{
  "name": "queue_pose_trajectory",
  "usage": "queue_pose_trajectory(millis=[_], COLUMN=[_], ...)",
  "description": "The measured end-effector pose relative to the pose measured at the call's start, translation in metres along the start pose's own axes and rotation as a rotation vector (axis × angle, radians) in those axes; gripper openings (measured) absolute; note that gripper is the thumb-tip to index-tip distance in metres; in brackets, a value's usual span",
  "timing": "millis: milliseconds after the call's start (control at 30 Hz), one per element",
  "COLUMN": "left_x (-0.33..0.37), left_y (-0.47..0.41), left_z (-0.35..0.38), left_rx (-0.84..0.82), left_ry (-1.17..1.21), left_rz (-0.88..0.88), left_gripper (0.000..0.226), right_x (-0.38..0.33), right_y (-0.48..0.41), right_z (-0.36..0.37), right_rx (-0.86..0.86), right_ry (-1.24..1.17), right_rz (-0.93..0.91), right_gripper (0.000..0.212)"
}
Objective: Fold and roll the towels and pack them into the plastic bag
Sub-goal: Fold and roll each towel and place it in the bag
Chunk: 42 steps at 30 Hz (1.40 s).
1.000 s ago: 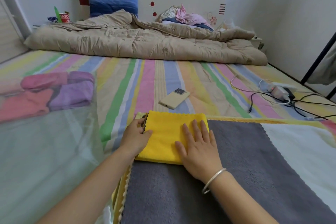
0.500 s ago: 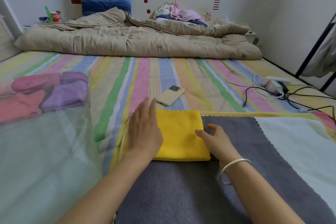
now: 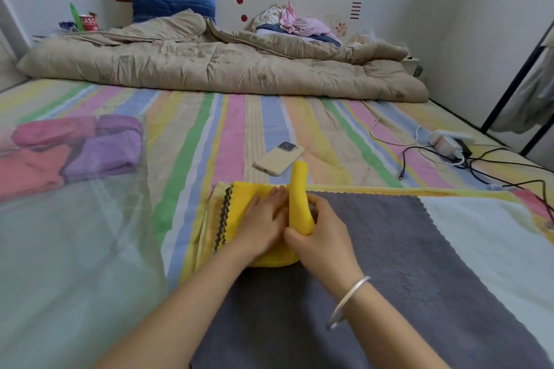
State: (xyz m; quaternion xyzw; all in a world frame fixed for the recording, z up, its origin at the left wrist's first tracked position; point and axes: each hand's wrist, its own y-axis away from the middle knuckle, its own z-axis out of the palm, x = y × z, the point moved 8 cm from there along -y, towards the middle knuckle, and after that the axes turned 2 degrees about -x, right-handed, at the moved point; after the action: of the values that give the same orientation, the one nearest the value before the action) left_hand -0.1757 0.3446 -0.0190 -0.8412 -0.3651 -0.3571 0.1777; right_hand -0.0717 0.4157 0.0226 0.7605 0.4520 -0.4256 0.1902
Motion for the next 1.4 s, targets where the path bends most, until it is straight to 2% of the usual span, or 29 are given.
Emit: queue_pose_trajectory(millis=[67,100,167,267,333,400,467,600,667,733,767,800,867,900,967,1067,1133,1200,1267,1300,1367,1400], left_x=[-0.013,-0.021,-0.041,-0.063,-0.072,-0.075,-0.077,-0.079,-0.078,-0.073,-0.073,-0.075,-0.084,-0.089,-0.095,-0.095,-0.093,-0.091,-0.087,-0.087,-0.082,-0.081], left_y=[0.000,0.000,-0.001,-0.004,-0.009,-0.014,-0.017,-0.020,-0.018,-0.013,-0.011,-0.011,-0.009,-0.009,-0.006,0.003,0.010,0.020,0.035,0.042,0.059,0.069], left_z=[-0.021,-0.030,-0.043,-0.057,-0.069,-0.079,-0.081,-0.082,-0.089,-0.098,-0.100,-0.100,-0.093,-0.088,-0.082,-0.082,-0.082,-0.083,-0.084,-0.084,-0.093,-0.096], left_rx=[0.023,0.043,0.057,-0.007,0.008,0.039,0.063,0.108,0.148,0.192,0.191,0.169,0.103,0.073,0.047,0.062,0.045,0.010,-0.051,-0.078,-0.108,-0.140], left_ry=[0.758,0.999,1.142,0.940,0.720,0.512,0.425,0.327,0.067,-0.265,-0.346,-0.375,-0.337,-0.291,-0.190,-0.054,0.019,0.106,0.298,0.411,0.601,0.673], left_rz=[-0.178,-0.247,-0.386,-0.467,-0.432,-0.348,-0.297,-0.268,-0.251,-0.249,-0.270,-0.303,-0.362,-0.376,-0.388,-0.374,-0.360,-0.346,-0.371,-0.386,-0.408,-0.433], left_gripper=[0.034,0.033,0.037,0.055,0.050,0.035,0.031,0.046,0.057,0.067,0.070,0.072,0.072,0.070,0.066,0.068,0.078,0.085,0.096,0.094,0.056,0.045], right_x=[-0.026,-0.036,-0.055,-0.065,-0.064,-0.059,-0.053,-0.043,-0.044,-0.041,-0.040,-0.039,-0.022,-0.010,0.010,0.012,0.007,0.004,0.001,-0.002,-0.015,-0.025], right_y=[0.002,0.005,0.014,0.018,0.014,0.011,0.010,0.012,0.013,0.010,0.007,0.002,-0.007,-0.010,-0.014,-0.020,-0.019,-0.016,-0.013,-0.011,-0.005,-0.001], right_z=[0.011,0.019,0.034,0.060,0.077,0.090,0.100,0.108,0.109,0.106,0.099,0.087,0.062,0.056,0.059,0.065,0.071,0.077,0.079,0.080,0.083,0.086], right_rx=[0.058,0.078,0.143,0.122,0.046,-0.024,-0.093,-0.203,-0.265,-0.335,-0.301,-0.201,0.063,0.105,0.004,-0.111,-0.163,-0.202,-0.197,-0.196,-0.209,-0.222], right_ry=[0.159,0.251,0.419,0.555,0.623,0.710,0.777,0.809,0.767,0.568,0.412,0.256,0.120,0.101,0.063,-0.111,-0.219,-0.208,-0.231,-0.288,-0.434,-0.488], right_rz=[-0.153,-0.220,-0.371,-0.484,-0.503,-0.505,-0.493,-0.450,-0.451,-0.389,-0.360,-0.318,-0.134,0.006,0.258,0.428,0.493,0.517,0.534,0.543,0.534,0.514], right_gripper=[0.059,0.059,0.057,0.053,0.059,0.063,0.065,0.071,0.089,0.100,0.095,0.080,0.045,0.040,0.052,0.071,0.073,0.069,0.062,0.057,0.048,0.045])
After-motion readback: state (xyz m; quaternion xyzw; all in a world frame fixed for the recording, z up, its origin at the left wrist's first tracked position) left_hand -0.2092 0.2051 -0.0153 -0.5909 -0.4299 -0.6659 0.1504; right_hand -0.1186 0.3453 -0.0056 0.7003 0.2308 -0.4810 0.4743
